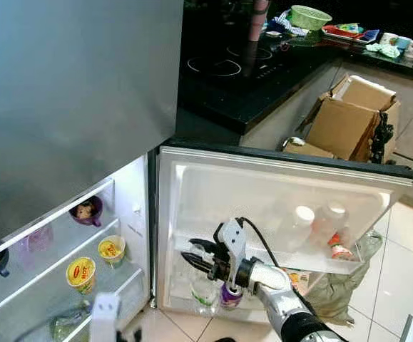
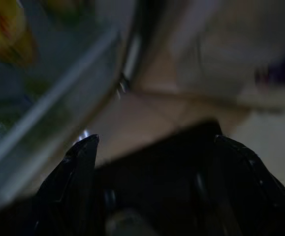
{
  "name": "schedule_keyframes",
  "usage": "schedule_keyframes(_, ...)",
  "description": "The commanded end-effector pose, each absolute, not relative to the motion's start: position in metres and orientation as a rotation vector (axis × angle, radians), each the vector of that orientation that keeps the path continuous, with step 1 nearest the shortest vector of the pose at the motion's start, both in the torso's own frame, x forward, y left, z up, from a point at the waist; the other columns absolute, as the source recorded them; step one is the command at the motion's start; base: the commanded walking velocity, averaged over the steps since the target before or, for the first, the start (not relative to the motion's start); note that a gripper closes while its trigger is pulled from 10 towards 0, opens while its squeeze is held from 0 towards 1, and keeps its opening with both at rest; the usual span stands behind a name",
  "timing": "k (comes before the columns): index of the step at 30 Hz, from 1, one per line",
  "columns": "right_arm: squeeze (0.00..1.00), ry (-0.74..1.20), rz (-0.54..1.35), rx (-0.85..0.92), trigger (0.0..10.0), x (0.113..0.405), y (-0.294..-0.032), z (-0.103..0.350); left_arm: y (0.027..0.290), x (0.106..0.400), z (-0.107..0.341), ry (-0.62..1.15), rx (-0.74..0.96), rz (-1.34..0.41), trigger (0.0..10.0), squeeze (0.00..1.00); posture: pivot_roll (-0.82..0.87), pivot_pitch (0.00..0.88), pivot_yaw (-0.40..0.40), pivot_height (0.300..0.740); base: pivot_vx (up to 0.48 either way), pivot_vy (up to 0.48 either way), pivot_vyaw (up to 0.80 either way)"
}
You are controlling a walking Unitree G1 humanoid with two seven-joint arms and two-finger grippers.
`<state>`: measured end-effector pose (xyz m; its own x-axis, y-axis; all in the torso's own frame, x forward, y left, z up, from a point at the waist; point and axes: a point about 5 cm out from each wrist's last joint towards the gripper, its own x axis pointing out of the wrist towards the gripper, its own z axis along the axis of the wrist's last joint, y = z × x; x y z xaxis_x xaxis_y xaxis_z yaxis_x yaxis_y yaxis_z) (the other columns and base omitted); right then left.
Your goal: Restocking fridge
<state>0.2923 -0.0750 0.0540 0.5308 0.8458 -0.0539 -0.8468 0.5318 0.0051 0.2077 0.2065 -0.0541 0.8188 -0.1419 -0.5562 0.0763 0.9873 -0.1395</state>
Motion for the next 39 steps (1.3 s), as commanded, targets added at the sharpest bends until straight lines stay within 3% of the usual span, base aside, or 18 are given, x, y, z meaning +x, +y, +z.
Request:
schedule_keyframes(1,0.00,0.054,0.999,-0.024,10.0,0.293,-0.075,0.054,0.213,0.219,-0.043,0.521,-0.109,-0.130,10.0,0.00,-0.03,0.037,-0.093,0.740,0.000,0.000,0.00)
schedule_keyframes(7,0.00,0.138,0.969,-0.063,10.0,0.288,-0.076,0.042,0.206,0.237,-0.025,0.412,-0.062,-0.265,10.0,0.00,-0.02,0.050,-0.085,0.735,0.000,0.000,0.00)
schedule_keyframes(13,0.00,0.149,0.957,-0.071,10.0,0.287,-0.076,0.040,0.200,0.235,-0.027,0.428,-0.008,-0.335,10.0,0.00,-0.02,0.056,-0.078,0.710,0.000,0.000,0.00)
schedule_keyframes(39,0.00,0.105,0.964,-0.021,10.0,0.290,-0.062,0.050,0.195,0.231,-0.029,0.440,0.051,-0.395,10.0,0.00,-0.01,0.070,-0.063,0.620,0.000,0.000,0.00)
